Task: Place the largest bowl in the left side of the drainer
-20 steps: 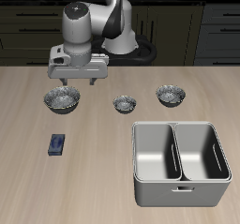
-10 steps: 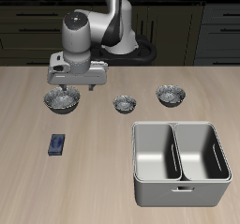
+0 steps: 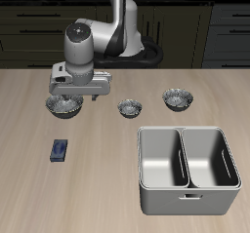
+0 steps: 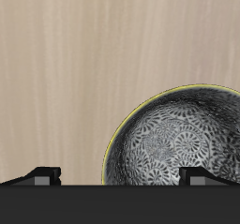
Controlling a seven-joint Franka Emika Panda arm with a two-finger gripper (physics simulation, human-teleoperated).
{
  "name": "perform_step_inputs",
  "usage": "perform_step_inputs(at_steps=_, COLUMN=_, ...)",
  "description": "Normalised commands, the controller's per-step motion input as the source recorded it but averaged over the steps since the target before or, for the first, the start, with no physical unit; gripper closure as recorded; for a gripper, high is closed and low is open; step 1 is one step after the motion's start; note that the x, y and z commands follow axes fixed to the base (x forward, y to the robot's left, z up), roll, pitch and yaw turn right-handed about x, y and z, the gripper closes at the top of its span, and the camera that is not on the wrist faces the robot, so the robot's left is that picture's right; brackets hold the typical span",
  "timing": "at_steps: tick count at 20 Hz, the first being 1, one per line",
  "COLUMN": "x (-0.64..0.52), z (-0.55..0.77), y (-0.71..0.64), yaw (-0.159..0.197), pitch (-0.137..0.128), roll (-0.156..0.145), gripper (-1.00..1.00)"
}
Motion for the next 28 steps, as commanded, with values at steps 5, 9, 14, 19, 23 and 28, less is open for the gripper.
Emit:
perform_step_inputs(at_steps=5, x=0.00, z=-0.18, y=0.06, yaw=0.015, pitch=0.028, roll=0.015, gripper=-1.00)
perform_step_inputs(at_steps=9, x=0.02, z=-0.17, y=-0.02, yaw=-0.013, pitch=0.035, roll=-0.004, gripper=-1.00)
perform_step_inputs(at_steps=14, x=-0.01, z=-0.11, y=-0.03, yaw=-0.006, pitch=0.020, roll=-0.007, gripper=-1.00)
perform_step_inputs(at_steps=19, x=-0.02, z=-0.06, y=0.00, yaw=-0.009, pitch=0.011, roll=-0.003, gripper=1.00)
perform_step_inputs(at_steps=23, x=-0.02, z=0.02, y=0.03, yaw=-0.002, pitch=-0.008, roll=0.008, gripper=1.00)
perform_step_inputs(at_steps=28, x=0.00, z=0.04, y=0.06, yaw=0.000, pitch=-0.007, roll=0.008, gripper=1.00)
